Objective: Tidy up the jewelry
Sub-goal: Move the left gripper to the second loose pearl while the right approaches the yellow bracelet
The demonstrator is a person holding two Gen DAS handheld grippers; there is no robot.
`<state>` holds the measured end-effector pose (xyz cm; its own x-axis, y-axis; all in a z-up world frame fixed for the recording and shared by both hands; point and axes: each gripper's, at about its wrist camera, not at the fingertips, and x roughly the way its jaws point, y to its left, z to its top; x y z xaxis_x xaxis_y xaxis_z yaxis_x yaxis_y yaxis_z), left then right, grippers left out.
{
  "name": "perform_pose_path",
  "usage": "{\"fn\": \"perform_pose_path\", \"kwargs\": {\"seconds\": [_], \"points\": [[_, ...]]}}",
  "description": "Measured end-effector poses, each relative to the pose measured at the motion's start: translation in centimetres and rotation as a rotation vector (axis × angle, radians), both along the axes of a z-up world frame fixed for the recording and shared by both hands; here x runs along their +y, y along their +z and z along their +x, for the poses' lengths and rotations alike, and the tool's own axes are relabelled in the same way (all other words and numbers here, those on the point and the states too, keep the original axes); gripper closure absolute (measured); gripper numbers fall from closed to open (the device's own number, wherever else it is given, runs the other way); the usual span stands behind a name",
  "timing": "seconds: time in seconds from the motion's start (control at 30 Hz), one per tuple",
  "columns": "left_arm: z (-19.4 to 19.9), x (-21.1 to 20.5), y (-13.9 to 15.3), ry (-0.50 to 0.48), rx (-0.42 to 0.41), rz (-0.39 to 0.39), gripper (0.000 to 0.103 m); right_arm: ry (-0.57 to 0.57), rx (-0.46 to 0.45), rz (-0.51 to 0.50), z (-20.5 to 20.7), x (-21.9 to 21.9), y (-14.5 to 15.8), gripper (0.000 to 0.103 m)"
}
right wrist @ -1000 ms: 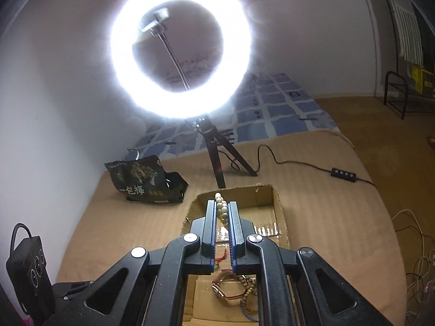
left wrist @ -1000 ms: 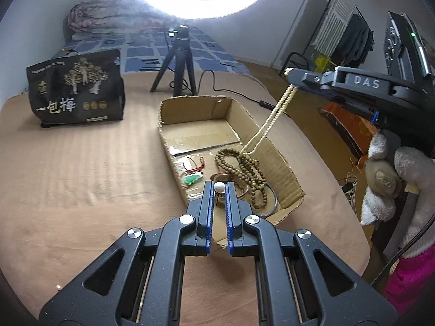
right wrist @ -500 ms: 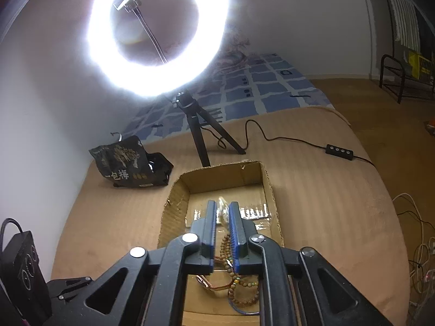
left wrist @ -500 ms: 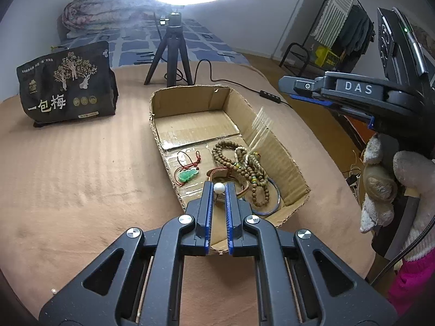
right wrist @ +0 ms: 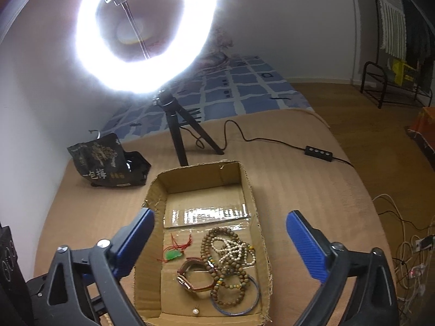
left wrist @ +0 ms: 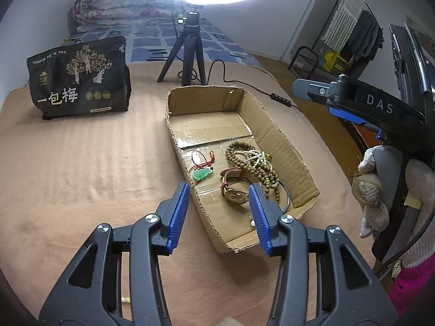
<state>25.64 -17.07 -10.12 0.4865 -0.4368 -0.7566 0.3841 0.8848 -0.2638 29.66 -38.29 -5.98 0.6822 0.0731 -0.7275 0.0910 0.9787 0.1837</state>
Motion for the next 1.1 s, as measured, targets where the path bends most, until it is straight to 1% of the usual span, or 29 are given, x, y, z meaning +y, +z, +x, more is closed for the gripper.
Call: {"fn": "perform_pose_path", "kwargs": {"seconds": [0.07,0.13,0.17,0.3,0.53,0.73,0.9,1.1], "points": [[0.0,0.2,0.0,0.003,0.003,-0.001,0.056,0.005,0.005,-0.002,0.0,0.2,0.1,0.003],[-0.1,0.4,0.1,0.007,0.004,-0.001,0.049,0.007,0.005,-0.003,-0.1,0.3,0.2,0.003],[-0.2,0.6,0.2,0.008,0.002,-0.001,0.048,0.007,0.006,-0.003,-0.1,0.4,0.2,0.003],[-0.9,1.2,0.8,0.011,-0.009,0.006,0.047,0.014,0.010,-0.001,-0.5,0.8,0.5,0.003],[-2.1,3.3,2.0,0.023,-0.022,0.012,0.047,0.032,-0.010,-0.034,-2.1,1.8,2.0,0.003],[-3.1,6.4,3.2,0.063,-0.050,0.015,0.047,0.057,-0.037,-0.054,-4.5,2.9,3.0,0.001],[-4.0,9.3,3.7,0.100,-0.085,0.042,0.047,0.095,-0.055,-0.058,-6.4,4.3,3.4,0.001],[-5.1,13.3,3.8,0.138,-0.108,0.057,0.047,0.178,-0.079,-0.067,-9.0,7.9,3.4,0.001]]}}
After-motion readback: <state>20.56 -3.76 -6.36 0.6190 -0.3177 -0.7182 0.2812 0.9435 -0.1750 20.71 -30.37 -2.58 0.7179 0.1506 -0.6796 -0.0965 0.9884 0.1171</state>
